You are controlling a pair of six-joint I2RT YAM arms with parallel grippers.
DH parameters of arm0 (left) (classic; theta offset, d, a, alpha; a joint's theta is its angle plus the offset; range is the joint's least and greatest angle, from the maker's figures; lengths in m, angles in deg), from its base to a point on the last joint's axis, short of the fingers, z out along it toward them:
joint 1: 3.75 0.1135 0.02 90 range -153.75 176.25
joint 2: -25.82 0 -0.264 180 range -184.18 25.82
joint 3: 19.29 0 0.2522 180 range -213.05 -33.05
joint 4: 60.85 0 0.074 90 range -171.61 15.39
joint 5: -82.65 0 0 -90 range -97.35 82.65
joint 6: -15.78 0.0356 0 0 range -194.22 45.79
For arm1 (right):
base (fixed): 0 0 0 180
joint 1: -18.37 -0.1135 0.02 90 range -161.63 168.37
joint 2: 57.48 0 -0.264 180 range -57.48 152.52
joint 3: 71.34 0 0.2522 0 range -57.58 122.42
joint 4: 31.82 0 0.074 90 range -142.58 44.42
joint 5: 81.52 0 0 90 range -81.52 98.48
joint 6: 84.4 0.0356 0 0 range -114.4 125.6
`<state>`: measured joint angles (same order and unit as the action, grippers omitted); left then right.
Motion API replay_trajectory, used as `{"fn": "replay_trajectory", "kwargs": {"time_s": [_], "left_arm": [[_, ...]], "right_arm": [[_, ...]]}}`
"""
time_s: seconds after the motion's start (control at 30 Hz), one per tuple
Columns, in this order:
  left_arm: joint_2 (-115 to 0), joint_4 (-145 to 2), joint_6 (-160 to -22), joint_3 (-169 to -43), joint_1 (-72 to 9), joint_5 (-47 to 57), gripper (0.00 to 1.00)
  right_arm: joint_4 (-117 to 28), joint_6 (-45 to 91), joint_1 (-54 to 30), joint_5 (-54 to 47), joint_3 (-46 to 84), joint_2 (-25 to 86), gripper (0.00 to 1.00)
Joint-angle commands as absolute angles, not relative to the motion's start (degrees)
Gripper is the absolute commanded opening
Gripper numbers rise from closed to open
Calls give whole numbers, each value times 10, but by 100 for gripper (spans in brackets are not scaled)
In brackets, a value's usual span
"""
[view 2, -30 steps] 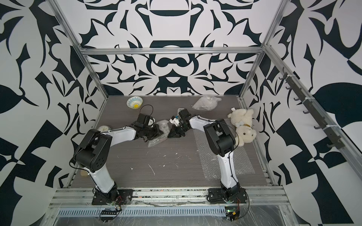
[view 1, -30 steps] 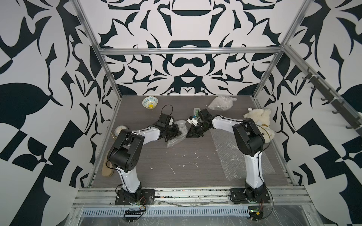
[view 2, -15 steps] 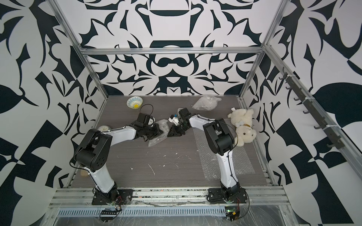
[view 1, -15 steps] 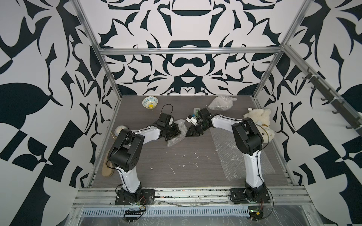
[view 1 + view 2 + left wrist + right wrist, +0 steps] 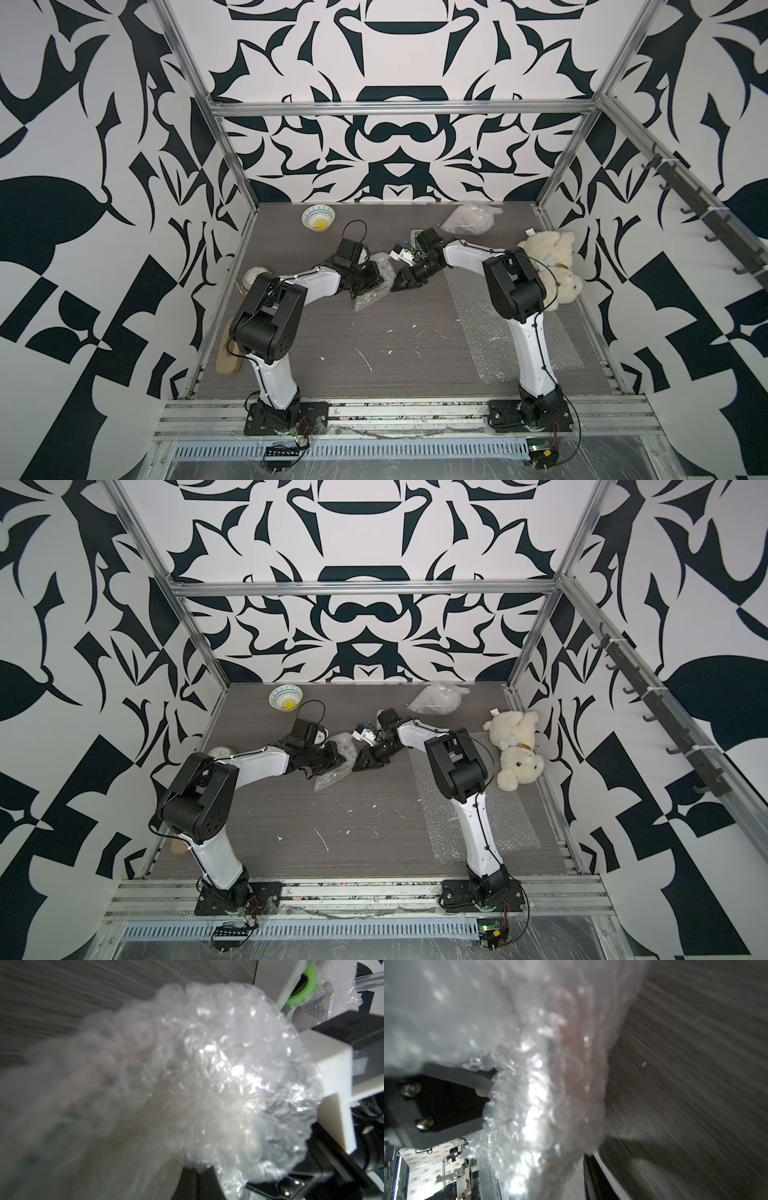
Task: Wrap bowls in bubble wrap
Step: Stick the tape on the bubble wrap.
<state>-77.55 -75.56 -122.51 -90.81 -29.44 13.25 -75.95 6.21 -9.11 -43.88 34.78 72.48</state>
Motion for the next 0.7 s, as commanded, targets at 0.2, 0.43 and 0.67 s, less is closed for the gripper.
{"fn": "replay_trajectory", "kwargs": {"time_s": [0.2,0.43,0.67], "left_arm": [[-790,-787,-1213,-920,-299,147,0],[-765,-811,-1201,-933,-296,133,0],[-727,-836,-1194,-953,-294,126,6]], "right_arm": [[-780,36,-99,-414,388,710,32],[-722,91,-69,-393,287,613,33],[-606,256,-57,-353,178,513,35]]}}
